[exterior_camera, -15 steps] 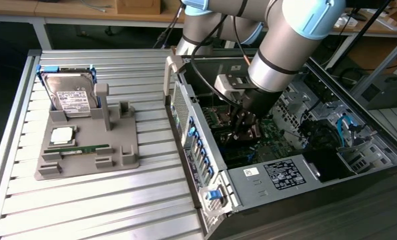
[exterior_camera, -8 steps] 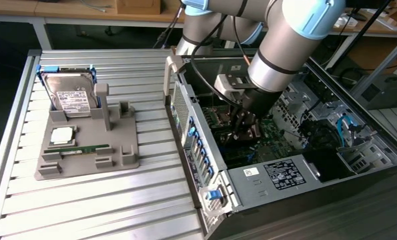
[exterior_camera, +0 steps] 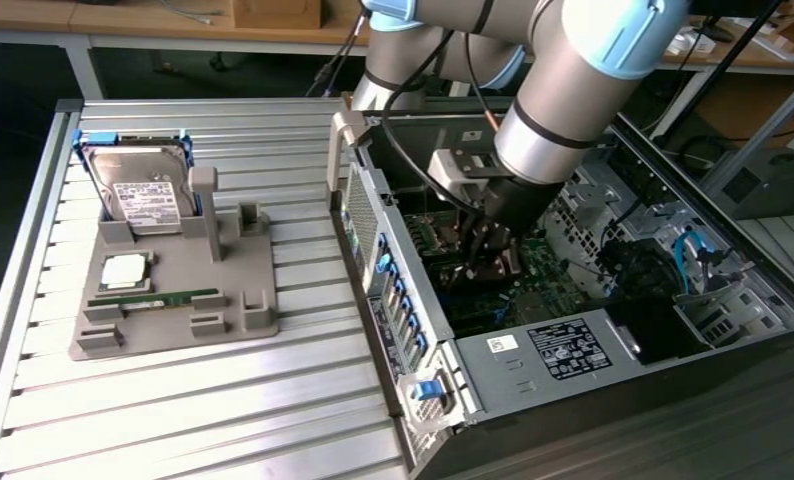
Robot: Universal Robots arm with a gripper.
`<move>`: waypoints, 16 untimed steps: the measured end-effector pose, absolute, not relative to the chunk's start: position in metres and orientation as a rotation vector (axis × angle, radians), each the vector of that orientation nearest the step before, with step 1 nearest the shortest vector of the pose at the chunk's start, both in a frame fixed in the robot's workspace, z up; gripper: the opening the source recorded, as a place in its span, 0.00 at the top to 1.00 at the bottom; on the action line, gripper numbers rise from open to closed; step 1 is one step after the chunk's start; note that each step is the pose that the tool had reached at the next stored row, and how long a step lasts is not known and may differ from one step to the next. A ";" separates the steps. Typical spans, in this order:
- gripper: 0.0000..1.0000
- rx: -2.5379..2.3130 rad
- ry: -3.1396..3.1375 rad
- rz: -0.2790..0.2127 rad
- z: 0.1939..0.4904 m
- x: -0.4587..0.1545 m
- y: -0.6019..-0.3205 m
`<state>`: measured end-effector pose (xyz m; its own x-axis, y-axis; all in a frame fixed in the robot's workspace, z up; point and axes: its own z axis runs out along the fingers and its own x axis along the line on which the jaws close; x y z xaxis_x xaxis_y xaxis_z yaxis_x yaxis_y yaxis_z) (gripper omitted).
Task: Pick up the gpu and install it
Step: 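Insert the gpu into the slot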
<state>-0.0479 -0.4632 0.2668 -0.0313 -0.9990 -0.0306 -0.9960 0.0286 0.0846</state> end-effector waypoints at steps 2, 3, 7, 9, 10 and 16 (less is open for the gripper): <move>0.73 2.160 -2.226 -0.127 0.266 -0.048 -0.463; 0.73 2.160 -2.226 -0.127 0.266 -0.048 -0.463; 0.73 2.161 -2.225 -0.127 0.265 -0.048 -0.463; 0.73 2.162 -2.224 -0.127 0.265 -0.048 -0.463; 0.73 2.163 -2.224 -0.127 0.265 -0.048 -0.463; 0.73 2.168 -2.218 -0.127 0.264 -0.048 -0.463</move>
